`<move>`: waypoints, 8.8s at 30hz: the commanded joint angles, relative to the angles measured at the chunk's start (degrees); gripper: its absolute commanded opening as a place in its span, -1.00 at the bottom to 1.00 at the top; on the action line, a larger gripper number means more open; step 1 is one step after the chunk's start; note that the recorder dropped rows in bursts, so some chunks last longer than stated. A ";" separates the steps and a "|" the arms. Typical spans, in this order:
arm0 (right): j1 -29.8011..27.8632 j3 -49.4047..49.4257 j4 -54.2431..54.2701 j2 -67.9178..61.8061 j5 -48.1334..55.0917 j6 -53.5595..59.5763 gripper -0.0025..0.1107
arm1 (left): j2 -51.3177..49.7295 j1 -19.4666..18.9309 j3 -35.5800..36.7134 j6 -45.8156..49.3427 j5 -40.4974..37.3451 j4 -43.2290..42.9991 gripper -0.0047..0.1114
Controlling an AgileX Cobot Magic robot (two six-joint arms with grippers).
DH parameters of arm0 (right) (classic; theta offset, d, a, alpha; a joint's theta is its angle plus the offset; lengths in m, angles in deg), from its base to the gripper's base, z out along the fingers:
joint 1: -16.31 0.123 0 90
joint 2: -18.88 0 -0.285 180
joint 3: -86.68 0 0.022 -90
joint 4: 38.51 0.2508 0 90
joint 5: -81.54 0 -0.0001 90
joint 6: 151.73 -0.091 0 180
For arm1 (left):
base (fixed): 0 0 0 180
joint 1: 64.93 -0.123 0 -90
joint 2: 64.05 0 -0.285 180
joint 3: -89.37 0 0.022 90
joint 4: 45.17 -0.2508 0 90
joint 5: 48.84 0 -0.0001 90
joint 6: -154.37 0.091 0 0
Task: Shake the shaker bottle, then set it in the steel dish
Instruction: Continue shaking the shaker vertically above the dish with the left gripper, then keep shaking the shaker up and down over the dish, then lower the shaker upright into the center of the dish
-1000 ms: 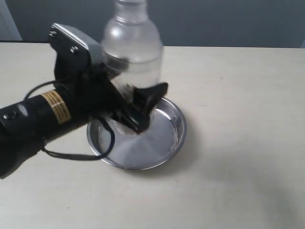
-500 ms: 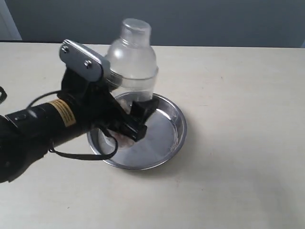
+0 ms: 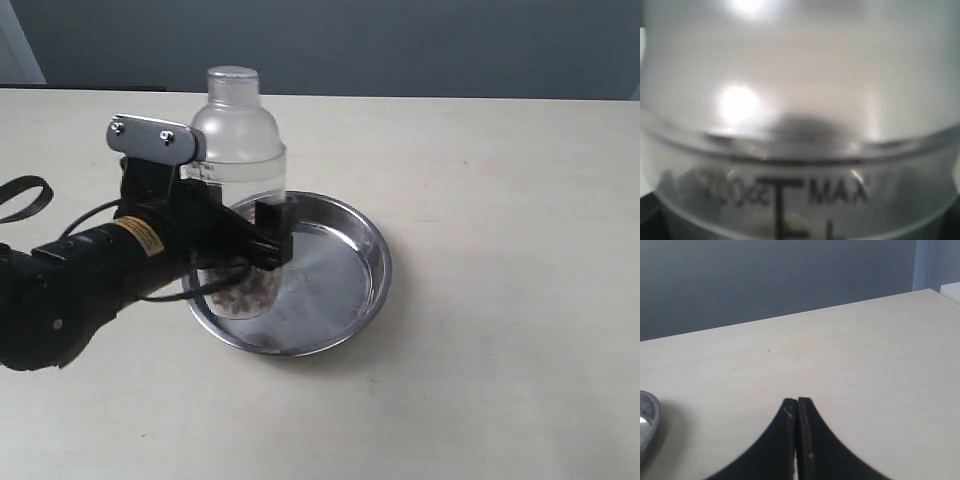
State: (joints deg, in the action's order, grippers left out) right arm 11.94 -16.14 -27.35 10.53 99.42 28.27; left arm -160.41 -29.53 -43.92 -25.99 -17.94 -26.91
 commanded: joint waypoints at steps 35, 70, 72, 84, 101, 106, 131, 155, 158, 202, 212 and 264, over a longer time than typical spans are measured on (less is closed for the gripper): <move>-0.18 0.04 -0.16 0.28 -0.45 0.00 -0.97 | -1.01 0.46 -2.01 -7.50 17.56 -16.53 -0.91; -0.18 0.04 -0.18 0.28 -0.45 0.00 -0.97 | 6.97 0.10 -6.08 -6.63 24.33 -22.39 -0.91; -0.18 0.04 -0.18 0.28 -0.45 0.00 -0.97 | 5.68 0.10 -6.19 -4.69 10.89 -17.52 -0.91; -0.18 0.04 -0.15 0.28 -0.45 0.00 -0.97 | 6.57 0.21 -5.59 -7.80 12.24 -23.03 -0.91; -0.18 0.04 -0.12 0.28 -0.45 0.00 -0.97 | -2.66 0.09 -3.36 -3.78 8.17 -10.76 -0.91; -0.18 0.04 -0.12 0.28 -0.45 0.00 -0.97 | 6.31 0.21 -5.64 -7.39 15.61 -21.90 -0.91; -0.18 0.04 -0.12 0.28 -0.45 0.00 -0.97 | -3.38 0.10 -1.66 -19.14 25.18 -27.29 -0.91; -0.18 0.04 -0.12 0.28 -0.45 0.00 -0.97 | -3.91 0.14 -5.13 -8.59 8.57 -19.78 -0.91; -0.18 0.04 -0.12 0.28 -0.45 0.00 -0.97 | -5.32 0.14 -5.09 -11.00 11.95 -23.56 -0.91; -0.18 0.04 -0.11 0.28 -0.34 0.00 -0.97 | 8.75 0.14 -7.05 -8.61 7.78 -25.92 -0.91; -0.18 0.04 -0.11 0.28 -0.34 0.00 -0.97 | -0.75 0.41 -2.85 -2.60 9.60 -17.35 -0.91; -0.18 0.04 -0.11 0.28 -0.48 0.00 -0.97 | -22.23 0.10 -2.89 -6.86 36.43 -12.59 -0.91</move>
State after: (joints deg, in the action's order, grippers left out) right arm 11.94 -16.14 -27.35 10.53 99.42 28.27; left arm -182.75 -29.37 -45.89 -31.92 15.36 -40.14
